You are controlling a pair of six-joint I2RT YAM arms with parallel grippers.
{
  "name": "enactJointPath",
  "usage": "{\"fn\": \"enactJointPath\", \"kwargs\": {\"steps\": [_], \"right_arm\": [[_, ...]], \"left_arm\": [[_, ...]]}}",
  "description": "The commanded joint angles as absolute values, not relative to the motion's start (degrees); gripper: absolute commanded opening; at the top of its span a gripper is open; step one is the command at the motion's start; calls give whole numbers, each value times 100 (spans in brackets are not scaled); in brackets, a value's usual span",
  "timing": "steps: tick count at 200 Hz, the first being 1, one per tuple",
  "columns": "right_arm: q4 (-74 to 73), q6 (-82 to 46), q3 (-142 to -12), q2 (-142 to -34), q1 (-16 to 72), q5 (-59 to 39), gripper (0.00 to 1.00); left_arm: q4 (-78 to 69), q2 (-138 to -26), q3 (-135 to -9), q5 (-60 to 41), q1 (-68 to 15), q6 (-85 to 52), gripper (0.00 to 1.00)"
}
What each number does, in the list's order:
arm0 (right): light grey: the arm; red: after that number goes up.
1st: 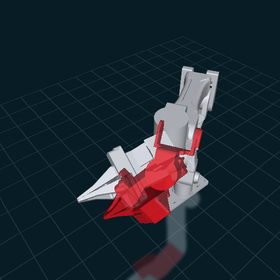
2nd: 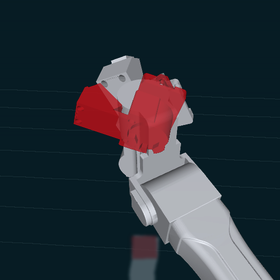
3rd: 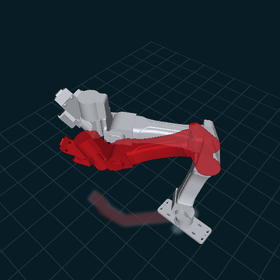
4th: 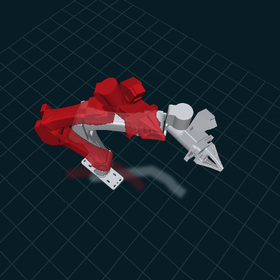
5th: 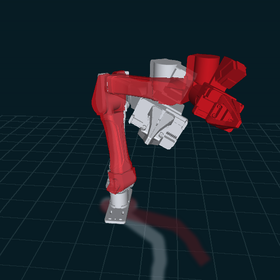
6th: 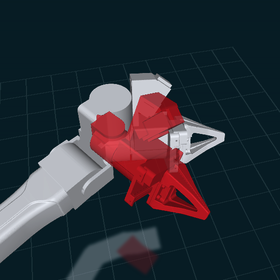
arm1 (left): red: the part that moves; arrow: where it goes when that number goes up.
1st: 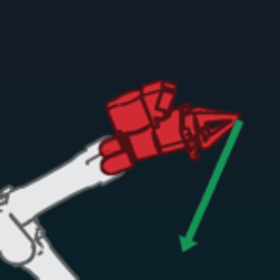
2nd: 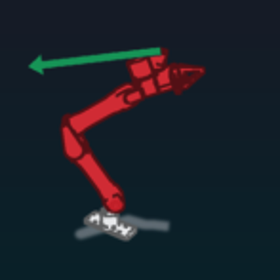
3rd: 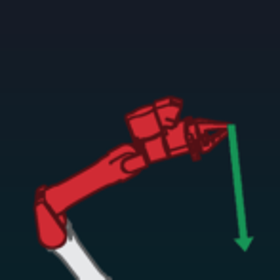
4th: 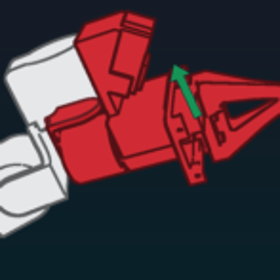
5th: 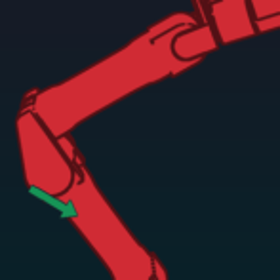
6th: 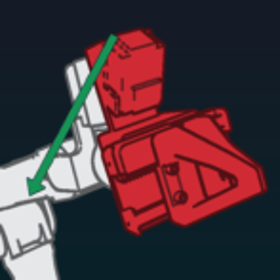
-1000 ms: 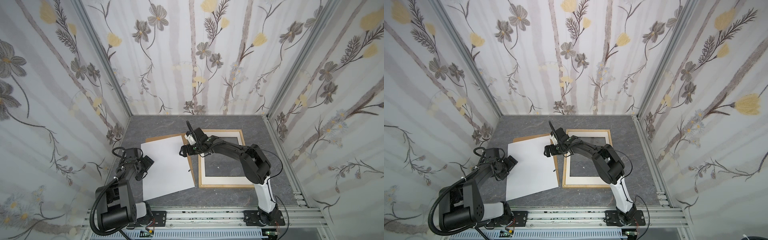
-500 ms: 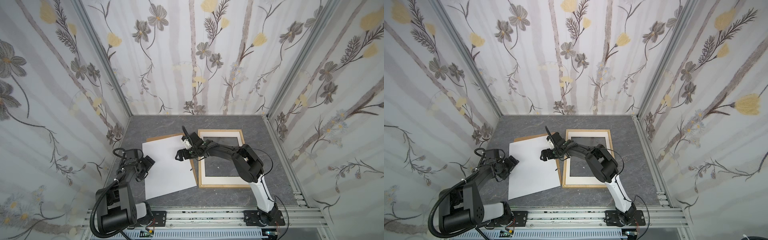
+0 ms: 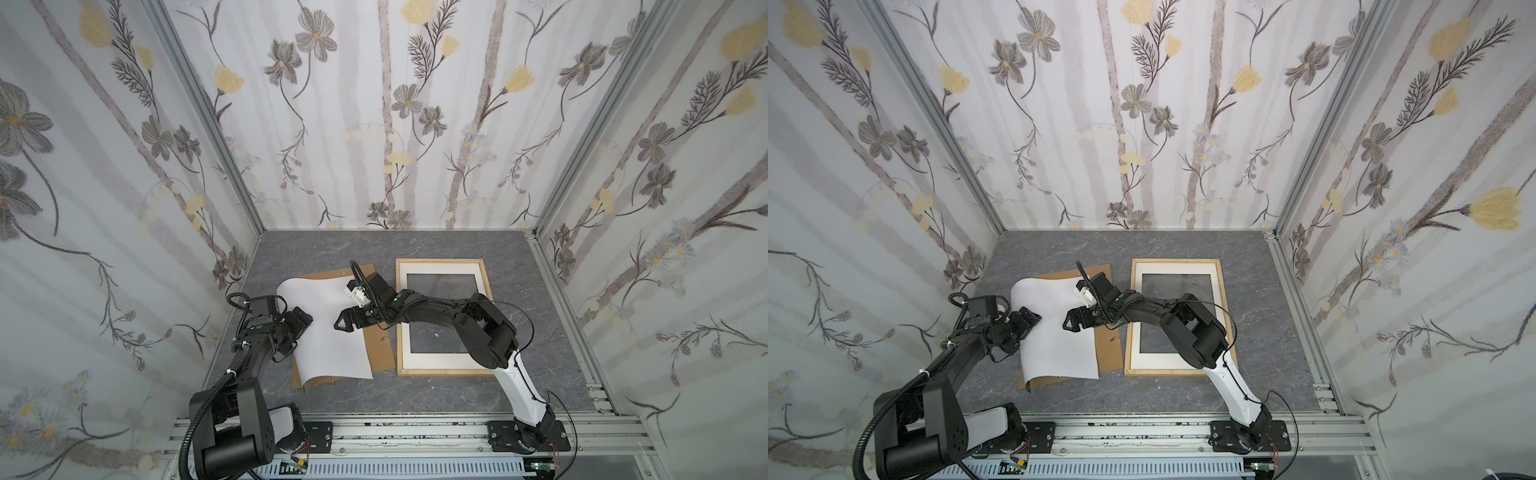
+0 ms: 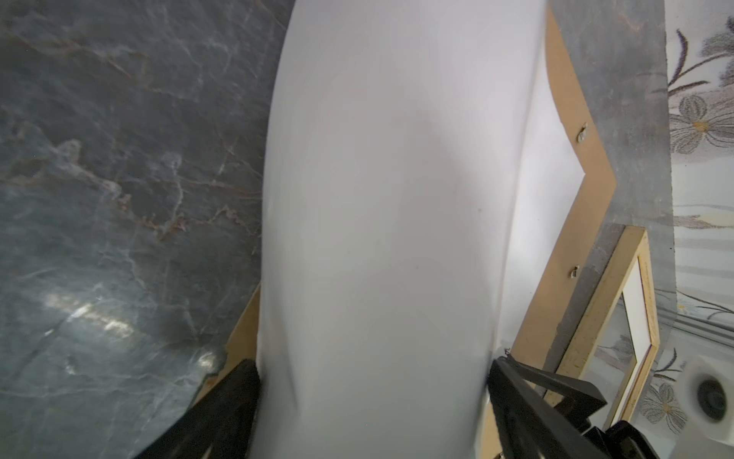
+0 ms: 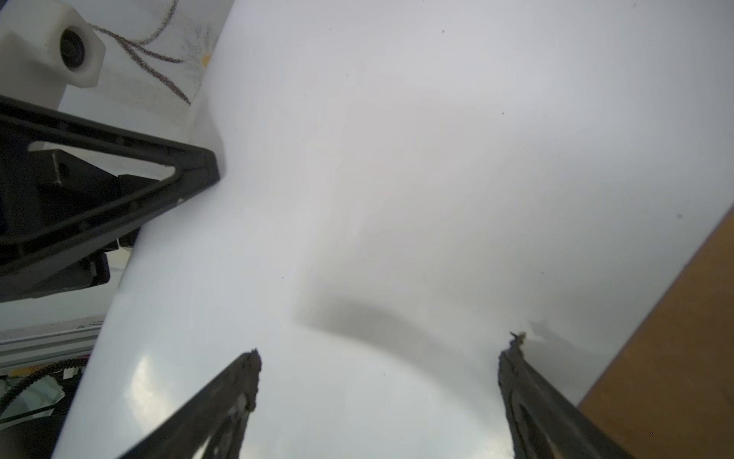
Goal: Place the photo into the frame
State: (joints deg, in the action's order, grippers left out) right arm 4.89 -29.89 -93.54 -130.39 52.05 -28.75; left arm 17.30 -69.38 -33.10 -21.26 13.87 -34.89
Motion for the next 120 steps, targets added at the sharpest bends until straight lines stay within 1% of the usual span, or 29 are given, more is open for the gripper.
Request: {"fn": "enactJointPath", "kwargs": {"steps": [1, 33, 71, 98, 112, 117, 120], "right_arm": [[933, -3148, -9324, -12980, 5229, -3065, 94], [866, -3155, -9321, -12791, 5221, -3126, 94], [755, -3184, -9316, -12620, 5221, -3235, 94], [662, -3227, -9312, -12576, 5229, -3326, 94], [615, -3255, -9299, -12595, 5229, -3367, 94], [633, -3256, -9299, -12605, 5229, -3351, 93], [637, -3260, -9294, -12604, 5229, -3340, 93]], "left_arm": [[1963, -6806, -3402, -2160, 1385, -3461, 87], [2061, -6755, -3468, -2165, 1386, -3424, 81], [2116, -6691, -3487, -2152, 1388, -3411, 63], [2138, -6671, -3478, -2128, 1387, -3403, 53], [2152, -6662, -3479, -2114, 1381, -3402, 53], [2173, -6654, -3490, -2087, 1386, -3407, 59], [2191, -6658, -3492, -2058, 1382, -3397, 66]]}}
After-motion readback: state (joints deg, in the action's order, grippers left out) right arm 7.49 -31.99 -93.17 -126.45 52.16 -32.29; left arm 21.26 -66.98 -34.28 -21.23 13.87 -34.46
